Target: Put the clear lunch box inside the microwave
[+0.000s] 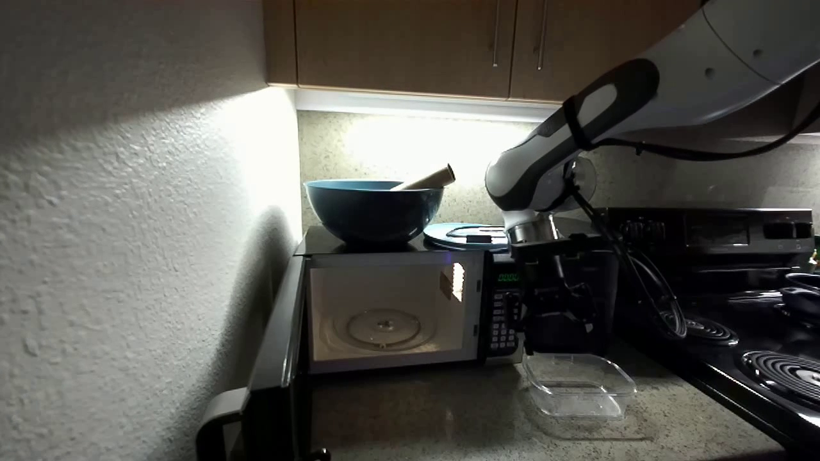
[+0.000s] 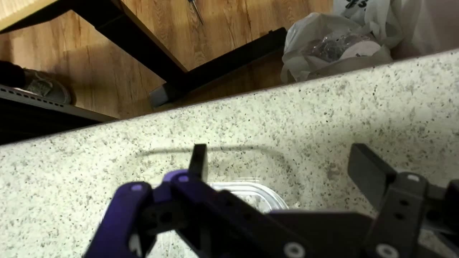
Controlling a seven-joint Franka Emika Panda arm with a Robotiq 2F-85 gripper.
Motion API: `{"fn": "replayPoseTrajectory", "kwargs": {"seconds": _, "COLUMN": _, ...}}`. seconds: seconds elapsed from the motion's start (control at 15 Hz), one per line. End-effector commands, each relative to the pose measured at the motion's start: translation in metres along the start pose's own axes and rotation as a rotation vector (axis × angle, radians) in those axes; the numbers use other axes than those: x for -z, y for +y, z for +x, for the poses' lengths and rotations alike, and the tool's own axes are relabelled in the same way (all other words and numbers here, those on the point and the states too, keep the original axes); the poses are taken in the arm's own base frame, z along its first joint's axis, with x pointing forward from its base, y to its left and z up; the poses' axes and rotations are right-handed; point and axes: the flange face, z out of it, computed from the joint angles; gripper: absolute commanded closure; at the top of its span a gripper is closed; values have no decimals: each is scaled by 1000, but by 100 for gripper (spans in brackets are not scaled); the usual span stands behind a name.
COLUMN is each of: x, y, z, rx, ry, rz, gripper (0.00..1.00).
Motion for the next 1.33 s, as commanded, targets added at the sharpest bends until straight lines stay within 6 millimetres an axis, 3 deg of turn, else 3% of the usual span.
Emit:
{"fn": "replayPoseTrajectory", "kwargs": {"seconds": 0.0, "x": 2, "y": 1, "z": 2, "rx": -13, "ry": 0, "rz": 4, "gripper": 0}}
{"fn": "replayPoseTrajectory", "kwargs": {"seconds": 0.27, "x": 15, "y": 24, "z": -6, "rx": -60, "ry": 73, "rz": 182, "gripper": 0}}
{"fn": "replayPoseTrajectory", "kwargs": {"seconds": 0.47, "x": 15, "y": 55, "z": -17, "rx": -124, "ry": 52, "rz": 293, "gripper": 0}}
{"fn": "replayPoseTrajectory", "kwargs": {"seconds": 0.8, "x": 5, "y": 109, "z": -61, "rx": -242, "ry": -48, "rz": 403, "gripper": 0}}
{"fn": "replayPoseTrajectory", "kwargs": {"seconds": 0.87, "x": 9, "y": 94, "z": -30, "rx": -211, "ry": -32, "rz": 353, "gripper": 0}}
{"fn": "replayPoseTrajectory", "kwargs": {"seconds": 1.13, "x": 9, "y": 109, "z": -53, "rx": -220, "ry": -37, "rz": 376, "gripper": 0}}
{"fn": "replayPoseTrajectory", "kwargs": {"seconds": 1.27, "x": -12, "y": 121, "z": -54, "rx": -250, "ry": -105, "rz": 351, "gripper": 0}}
